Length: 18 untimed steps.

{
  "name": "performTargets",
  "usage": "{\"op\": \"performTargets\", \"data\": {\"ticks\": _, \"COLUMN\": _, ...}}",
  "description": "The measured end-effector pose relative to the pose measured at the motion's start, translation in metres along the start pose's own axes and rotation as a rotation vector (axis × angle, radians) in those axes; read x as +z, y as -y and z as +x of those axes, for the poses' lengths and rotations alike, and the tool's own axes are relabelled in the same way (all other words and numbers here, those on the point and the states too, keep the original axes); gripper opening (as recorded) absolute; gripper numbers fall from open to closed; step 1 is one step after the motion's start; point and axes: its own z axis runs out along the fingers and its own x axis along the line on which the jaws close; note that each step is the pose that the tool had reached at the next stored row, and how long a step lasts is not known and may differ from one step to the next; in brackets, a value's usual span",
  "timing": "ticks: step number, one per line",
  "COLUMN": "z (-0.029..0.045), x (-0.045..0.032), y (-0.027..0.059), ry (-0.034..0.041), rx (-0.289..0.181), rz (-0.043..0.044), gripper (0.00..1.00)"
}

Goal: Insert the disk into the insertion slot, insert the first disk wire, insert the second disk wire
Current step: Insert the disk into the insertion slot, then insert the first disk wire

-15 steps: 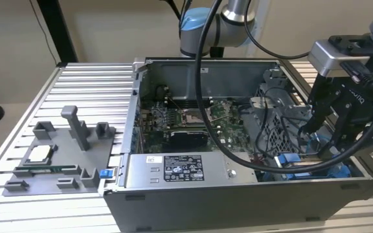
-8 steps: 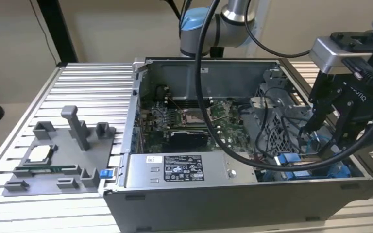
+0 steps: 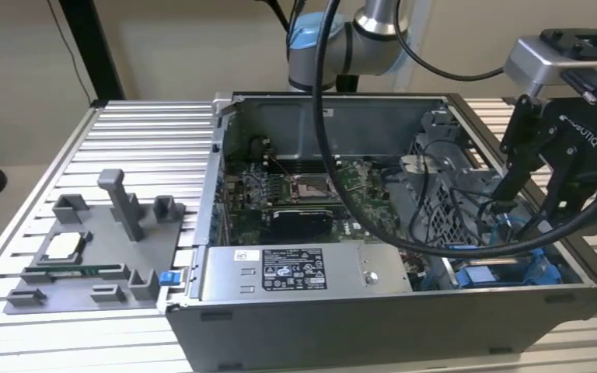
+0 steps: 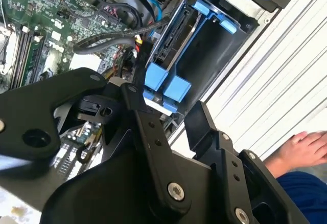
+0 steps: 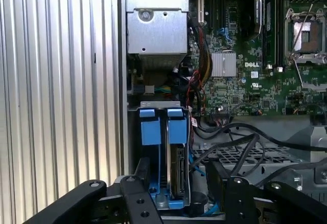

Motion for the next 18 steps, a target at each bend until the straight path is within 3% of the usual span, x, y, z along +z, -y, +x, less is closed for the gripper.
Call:
{"op": "performTargets", "data": {"ticks": 5, "z": -0.0068, "x": 0.0003, "y": 0.0023, "ry": -0.0005, "rx": 0.0, "rz": 0.0002, "gripper": 1.0}}
{"op": "performTargets", "data": {"ticks": 11, "z": -0.0105, "x": 0.0027, "y": 0.0102, "ry": 0.0007, "rx": -0.004, "rz": 0.0074, "gripper": 1.0}}
{"op": "performTargets", "data": {"ticks": 18, "z": -0.015, "x": 0.0117, "y": 0.0139, "ry": 0.0039, "rx": -0.005, "rz": 0.008, "gripper": 1.0}}
